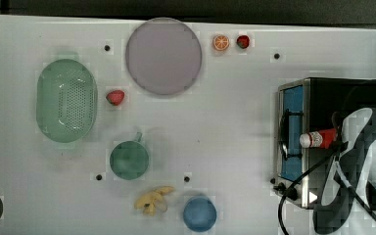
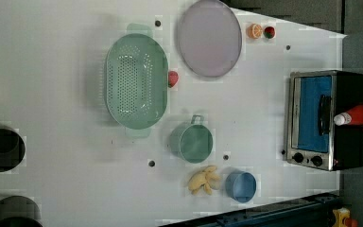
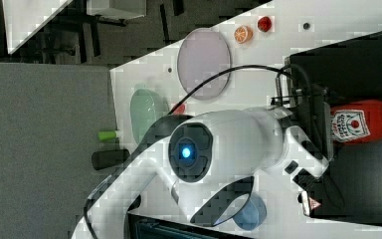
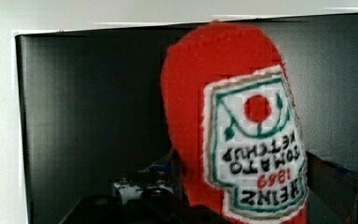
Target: Pick Ketchup from oven and place it on table.
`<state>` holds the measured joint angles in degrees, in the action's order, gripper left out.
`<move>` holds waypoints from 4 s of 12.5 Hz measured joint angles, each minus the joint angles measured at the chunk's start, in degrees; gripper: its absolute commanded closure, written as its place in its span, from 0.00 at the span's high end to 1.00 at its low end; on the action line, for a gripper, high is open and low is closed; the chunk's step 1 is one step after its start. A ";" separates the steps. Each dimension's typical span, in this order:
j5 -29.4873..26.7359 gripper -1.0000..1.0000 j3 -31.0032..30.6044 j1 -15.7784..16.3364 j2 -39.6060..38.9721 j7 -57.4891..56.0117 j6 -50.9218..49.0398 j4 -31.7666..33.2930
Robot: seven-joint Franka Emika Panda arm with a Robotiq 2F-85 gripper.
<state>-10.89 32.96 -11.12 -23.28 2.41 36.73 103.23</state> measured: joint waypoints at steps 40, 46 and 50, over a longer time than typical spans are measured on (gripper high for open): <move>9.21 1.00 -24.26 16.52 5.69 0.97 13.79 22.33; 10.65 1.00 -23.26 16.79 15.53 1.41 -15.01 -2.57; 10.62 1.00 -24.35 16.89 17.57 2.23 -26.44 -15.95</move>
<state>-0.27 8.60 5.77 -5.71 4.64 10.30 87.29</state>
